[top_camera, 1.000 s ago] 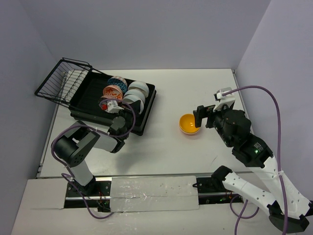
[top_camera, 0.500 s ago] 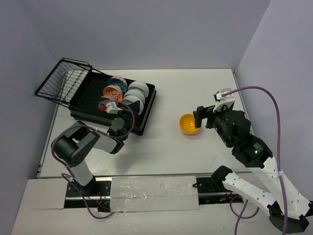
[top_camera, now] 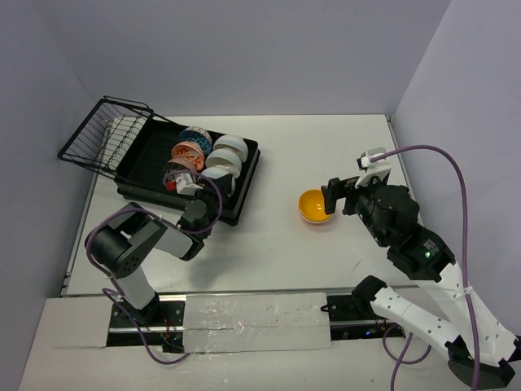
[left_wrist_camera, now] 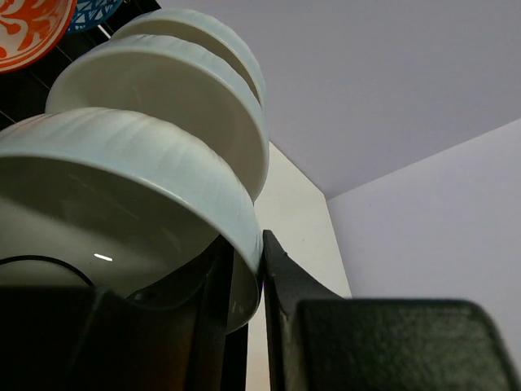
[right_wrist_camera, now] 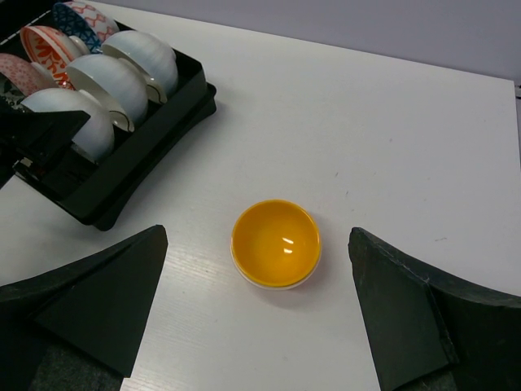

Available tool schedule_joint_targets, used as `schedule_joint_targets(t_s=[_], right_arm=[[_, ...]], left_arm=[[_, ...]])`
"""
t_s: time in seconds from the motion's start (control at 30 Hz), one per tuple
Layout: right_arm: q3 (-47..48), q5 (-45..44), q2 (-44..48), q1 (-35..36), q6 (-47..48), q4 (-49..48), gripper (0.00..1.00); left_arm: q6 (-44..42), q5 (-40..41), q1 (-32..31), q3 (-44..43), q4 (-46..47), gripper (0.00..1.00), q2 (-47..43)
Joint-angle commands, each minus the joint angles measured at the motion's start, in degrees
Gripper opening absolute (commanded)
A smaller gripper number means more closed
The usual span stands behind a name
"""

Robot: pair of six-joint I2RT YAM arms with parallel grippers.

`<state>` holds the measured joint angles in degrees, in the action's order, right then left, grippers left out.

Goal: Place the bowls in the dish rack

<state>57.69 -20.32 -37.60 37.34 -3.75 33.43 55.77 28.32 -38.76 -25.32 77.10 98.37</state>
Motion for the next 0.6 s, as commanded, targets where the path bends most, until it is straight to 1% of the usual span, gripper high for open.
schedule_joint_targets(t_s=[0.0, 0.1, 0.13, 0.2, 0.23, 0.3, 0.33, 0.43, 0.57], right_arm=[[-0.21, -0.16, 0.69, -0.34, 0.06, -2.58, 1.00], [-0.12, 0.01, 0.87, -0.34, -0.29, -2.58, 1.00], [-0.12, 0.01, 0.87, -0.25, -0.47, -2.41, 1.00], [0.05, 0.01, 0.87, -0.34, -0.73, -2.40, 1.00], [0.05, 0.10, 0.87, -0.34, -0.99, -2.23, 1.00], [0.32, -0.07, 0.52, -0.34, -1.17, -2.14, 1.00], [0.40, -0.25, 0.43, -0.25, -1.43, -2.05, 1.00], [0.84, -0.60, -0.27, -0.34, -2.40, -1.70, 1.00], [1.19, 0.10, -0.71, -0.34, -3.98, -1.26, 1.00]], left_arm=[[1.80, 0.60, -0.17, 0.97, 29.34, 0.26, -1.69], [1.71, 0.95, -0.35, 1.76, 29.34, 0.29, -2.30], [1.36, 0.95, -0.44, 2.11, 29.34, 0.36, -2.82], [1.10, 1.04, -0.52, 2.38, 29.34, 0.43, -3.35], [0.84, 1.13, -0.61, 2.64, 29.25, 0.49, -3.88], [1.01, 1.13, -0.79, 2.91, 28.28, 0.55, -4.58], [1.10, 1.21, -0.87, 3.08, 27.93, 0.62, -5.37], [1.53, 1.04, -1.14, 3.52, 24.86, 0.70, -7.91], [3.12, 1.30, -1.14, 4.84, 18.27, 0.77, -12.40]])
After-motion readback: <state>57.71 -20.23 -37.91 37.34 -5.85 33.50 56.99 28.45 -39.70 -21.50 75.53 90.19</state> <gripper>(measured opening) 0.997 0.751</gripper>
